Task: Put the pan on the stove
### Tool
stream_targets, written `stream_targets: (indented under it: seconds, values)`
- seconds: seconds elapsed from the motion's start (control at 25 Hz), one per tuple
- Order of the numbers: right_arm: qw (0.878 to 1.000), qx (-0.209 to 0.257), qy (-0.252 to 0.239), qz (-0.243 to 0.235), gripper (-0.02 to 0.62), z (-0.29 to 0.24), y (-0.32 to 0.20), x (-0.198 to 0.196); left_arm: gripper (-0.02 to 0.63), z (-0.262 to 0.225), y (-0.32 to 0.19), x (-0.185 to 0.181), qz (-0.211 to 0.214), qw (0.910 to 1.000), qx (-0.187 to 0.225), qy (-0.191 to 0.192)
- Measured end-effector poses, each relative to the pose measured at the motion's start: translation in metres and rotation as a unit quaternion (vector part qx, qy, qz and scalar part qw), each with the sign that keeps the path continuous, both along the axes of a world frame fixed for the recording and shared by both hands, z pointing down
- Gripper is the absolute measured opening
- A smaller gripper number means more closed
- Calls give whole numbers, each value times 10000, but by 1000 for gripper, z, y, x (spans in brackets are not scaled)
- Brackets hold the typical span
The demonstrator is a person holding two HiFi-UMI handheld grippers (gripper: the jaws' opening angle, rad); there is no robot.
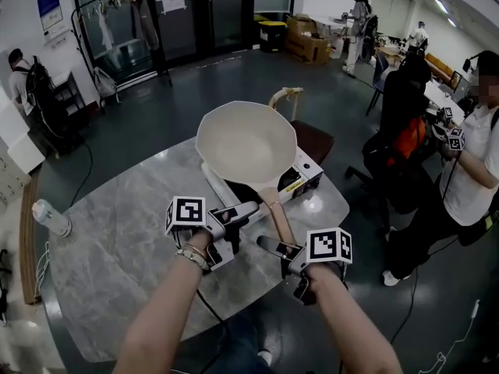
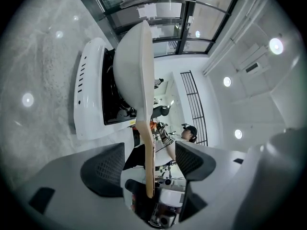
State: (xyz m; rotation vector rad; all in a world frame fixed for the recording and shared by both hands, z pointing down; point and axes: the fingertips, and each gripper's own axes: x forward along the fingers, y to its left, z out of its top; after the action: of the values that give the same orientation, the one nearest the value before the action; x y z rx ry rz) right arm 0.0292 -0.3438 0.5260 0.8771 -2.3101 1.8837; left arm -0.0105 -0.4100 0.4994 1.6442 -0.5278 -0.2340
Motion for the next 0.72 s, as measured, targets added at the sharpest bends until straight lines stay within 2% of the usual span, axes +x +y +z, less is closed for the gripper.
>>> stream_targets:
  seconds: [0.4, 0.56, 0.72]
  values:
    - [9996, 71, 118, 253, 302, 1, 9, 13, 324, -1, 17, 0, -44, 10000, 18, -30]
    - [9993, 101, 109, 357, 302, -5, 14, 19, 322, -4, 22, -4, -260, 9982, 307, -449]
    - [9990, 99, 138, 402, 302, -8, 23, 23, 322, -12, 35, -5, -225, 9956, 584, -690]
